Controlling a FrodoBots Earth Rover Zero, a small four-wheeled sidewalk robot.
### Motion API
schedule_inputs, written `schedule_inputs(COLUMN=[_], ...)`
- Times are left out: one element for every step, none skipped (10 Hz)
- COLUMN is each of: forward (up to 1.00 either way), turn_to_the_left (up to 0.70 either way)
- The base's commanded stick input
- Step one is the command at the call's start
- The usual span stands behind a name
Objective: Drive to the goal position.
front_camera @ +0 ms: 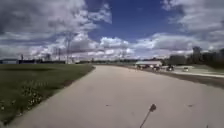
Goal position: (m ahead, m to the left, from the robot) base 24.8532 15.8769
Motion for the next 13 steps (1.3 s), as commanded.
schedule_inputs(forward=[1.0,1.0,1.0,1.0,1.0,1.0,1.0,1.0,1.0,1.0,1.0,1.0,1.0], turn_to_the_left=[0.0,0.0,0.0,0.0,0.0,0.0,0.0,0.0,0.0,0.0,0.0,0.0,0.0])
